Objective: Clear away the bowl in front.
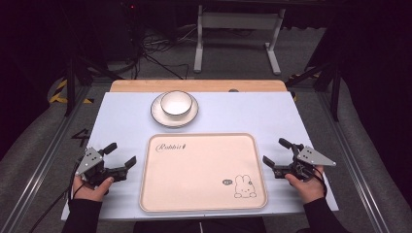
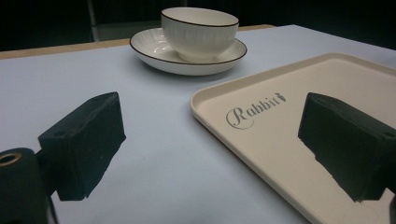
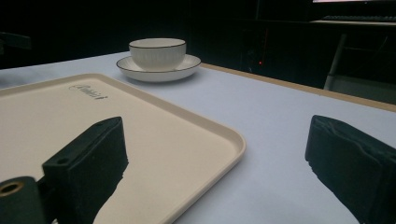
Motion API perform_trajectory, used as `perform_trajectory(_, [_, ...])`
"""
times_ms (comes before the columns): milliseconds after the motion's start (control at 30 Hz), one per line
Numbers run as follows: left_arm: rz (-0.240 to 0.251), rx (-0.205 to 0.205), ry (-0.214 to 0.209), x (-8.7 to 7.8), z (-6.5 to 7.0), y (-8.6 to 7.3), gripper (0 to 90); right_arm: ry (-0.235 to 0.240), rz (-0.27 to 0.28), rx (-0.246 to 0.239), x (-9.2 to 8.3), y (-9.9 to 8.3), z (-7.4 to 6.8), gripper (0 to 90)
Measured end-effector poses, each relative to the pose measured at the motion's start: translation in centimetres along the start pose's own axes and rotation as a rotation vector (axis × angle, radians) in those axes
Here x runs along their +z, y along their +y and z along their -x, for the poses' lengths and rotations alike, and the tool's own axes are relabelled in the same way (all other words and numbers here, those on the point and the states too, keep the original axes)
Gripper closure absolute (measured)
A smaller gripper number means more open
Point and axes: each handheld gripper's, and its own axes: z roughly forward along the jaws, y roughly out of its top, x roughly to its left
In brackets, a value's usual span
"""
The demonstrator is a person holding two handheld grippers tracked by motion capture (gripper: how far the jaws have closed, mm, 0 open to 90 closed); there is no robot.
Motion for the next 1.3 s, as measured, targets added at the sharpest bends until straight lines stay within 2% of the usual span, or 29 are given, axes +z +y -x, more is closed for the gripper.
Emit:
perform_trajectory(233, [-0.024, 0.004, 0.009, -0.1, 0.3, 0.2, 7.6, 0.008, -0.008, 0.005, 0.1, 0.0, 0.1, 5.8])
perform_trajectory(433, [0.021, -0.005, 0.016, -1.0, 0.6, 1.4, 7.7, 0.015, -0.016, 0.005, 0.2, 0.1, 0.1, 5.9])
perform_trajectory(567, [0.044, 0.003, 0.021, -1.5, 0.9, 2.3, 7.6, 0.018, -0.026, 0.01, 0.3, 0.1, 0.2, 6.6])
perform_trajectory(800, [0.057, 0.005, 0.017, -2.0, 1.4, 3.4, 7.4, 0.021, -0.034, 0.005, 0.4, 0.1, 0.1, 6.9])
perform_trajectory(900, [0.044, 0.013, 0.029, -2.1, 1.6, 3.9, 7.4, 0.021, -0.031, 0.009, 0.3, 0.1, 0.2, 6.8])
perform_trajectory(1033, [0.046, 0.028, 0.016, -2.3, 1.8, 4.9, 7.3, 0.022, -0.018, 0.008, 0.2, 0.1, 0.2, 6.0])
perform_trajectory(1100, [0.057, 0.027, 0.017, -2.2, 2.0, 5.5, 7.4, 0.02, -0.014, 0.012, 0.2, 0.0, 0.2, 5.8])
perform_trajectory(1200, [0.061, 0.003, 0.013, -1.7, 2.2, 6.4, 8.8, 0.021, -0.015, 0.012, 0.2, 0.0, 0.2, 5.8])
perform_trajectory(1300, [0.047, -0.002, 0.004, -1.4, 2.4, 6.8, 9.0, 0.022, -0.024, 0.009, 0.2, 0.1, 0.1, 5.8])
